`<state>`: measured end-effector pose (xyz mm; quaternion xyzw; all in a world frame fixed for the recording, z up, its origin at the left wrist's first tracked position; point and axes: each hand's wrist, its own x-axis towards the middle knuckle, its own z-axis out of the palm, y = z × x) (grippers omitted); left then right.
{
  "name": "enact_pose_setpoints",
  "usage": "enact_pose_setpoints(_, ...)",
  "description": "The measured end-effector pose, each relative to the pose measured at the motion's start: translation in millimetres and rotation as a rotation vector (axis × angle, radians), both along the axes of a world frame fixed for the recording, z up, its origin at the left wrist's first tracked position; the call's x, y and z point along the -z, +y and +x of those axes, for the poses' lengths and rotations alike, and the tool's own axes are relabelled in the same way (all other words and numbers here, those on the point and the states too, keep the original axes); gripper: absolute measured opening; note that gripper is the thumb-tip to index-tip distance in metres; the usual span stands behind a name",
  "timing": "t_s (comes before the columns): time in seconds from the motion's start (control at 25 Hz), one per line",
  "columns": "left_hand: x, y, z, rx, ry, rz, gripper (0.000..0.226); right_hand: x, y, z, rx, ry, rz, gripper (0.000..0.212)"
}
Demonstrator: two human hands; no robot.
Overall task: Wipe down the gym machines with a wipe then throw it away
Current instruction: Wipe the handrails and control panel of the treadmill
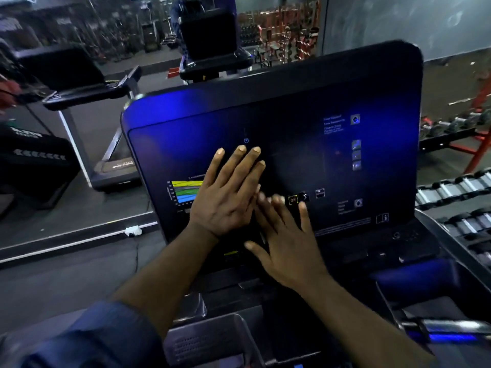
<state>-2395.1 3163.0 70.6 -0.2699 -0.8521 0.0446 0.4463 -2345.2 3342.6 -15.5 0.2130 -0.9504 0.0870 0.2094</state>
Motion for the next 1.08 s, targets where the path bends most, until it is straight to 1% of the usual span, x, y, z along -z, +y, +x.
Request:
enact_pose_setpoints(0.04,12,0,9,0.004,-0.009,-0.054,0.051,21,23,10,0.009,0.019,0.043,0.08)
enact_pose_setpoints(0.08,25,-1,20,0.007,-0.026,-0.112,0.055,32,43,12,0.075,0.027,0.016,0.081)
enact_pose_setpoints(0.12,37,-4,30,0.003,-0.05,-0.15,0.059,34,58,8,0.187,0.009,-0.059,0.082)
enact_pose_setpoints(0.16,49,-8,39,-0.014,-0.067,-0.161,0.062,28,65,-2,0.31,-0.035,-0.171,0.082)
enact_pose_setpoints(0.2,58,-13,45,-0.043,-0.071,-0.153,0.064,16,60,-11,0.388,-0.073,-0.29,0.084)
enact_pose_setpoints(0.24,63,-19,49,-0.079,-0.064,-0.14,0.065,3,46,-16,0.379,-0.09,-0.353,0.086)
enact_pose_setpoints(0.28,68,-23,51,-0.111,-0.058,-0.126,0.066,-1,28,-14,0.291,-0.085,-0.327,0.087)
enact_pose_setpoints(0.36,74,-26,53,-0.128,-0.056,-0.105,0.068,18,11,9,0.025,-0.052,-0.109,0.086)
enact_pose_setpoints(0.4,77,-28,55,-0.124,-0.059,-0.097,0.069,35,20,25,-0.049,-0.062,-0.013,0.085)
enact_pose_setpoints(0.44,80,-29,56,-0.128,-0.048,-0.095,0.07,51,40,36,-0.042,-0.075,0.037,0.084)
enact_pose_setpoints(0.48,82,-30,56,-0.135,-0.034,-0.093,0.071,62,60,39,0.04,-0.086,0.045,0.083)
enact_pose_setpoints(0.52,84,-29,56,-0.139,-0.025,-0.082,0.072,69,76,35,0.17,-0.095,0.007,0.084)
enact_pose_setpoints(0.6,85,-27,56,-0.141,-0.034,-0.071,0.073,61,85,23,0.416,-0.161,-0.209,0.088)
enact_pose_setpoints(0.64,84,-28,55,-0.142,-0.043,-0.077,0.073,54,75,19,0.444,-0.198,-0.302,0.091)
enact_pose_setpoints(0.68,84,-29,54,-0.142,-0.049,-0.084,0.073,49,61,20,0.397,-0.219,-0.313,0.094)
enact_pose_setpoints(0.72,83,-30,54,-0.139,-0.052,-0.091,0.073,49,50,26,0.291,-0.218,-0.258,0.094)
enact_pose_setpoints(0.8,83,-32,54,-0.111,-0.062,-0.087,0.072,64,52,42,0.105,-0.147,-0.053,0.09)
enact_pose_setpoints(0.84,83,-34,55,-0.1,-0.065,-0.077,0.07,68,61,45,0.097,-0.122,-0.009,0.088)
enact_pose_setpoints(0.88,82,-35,56,-0.083,-0.067,-0.07,0.068,67,69,42,0.148,-0.114,-0.037,0.088)
enact_pose_setpoints(0.92,81,-35,56,-0.058,-0.068,-0.063,0.066,60,69,35,0.237,-0.115,-0.112,0.089)
enact_pose_setpoints(0.96,81,-36,56,-0.035,-0.07,-0.047,0.063,49,61,23,0.321,-0.131,-0.222,0.091)
enact_pose_setpoints(1.0,81,-38,57,-0.017,-0.076,-0.016,0.061,33,44,13,0.353,-0.161,-0.312,0.093)
enact_pose_setpoints(1.04,83,-40,60,-0.011,-0.085,0.027,0.059,21,24,7,0.31,-0.164,-0.32,0.094)
enact_pose_setpoints(1.08,86,-42,63,-0.018,-0.089,0.067,0.058,16,7,8,0.211,-0.14,-0.246,0.095)
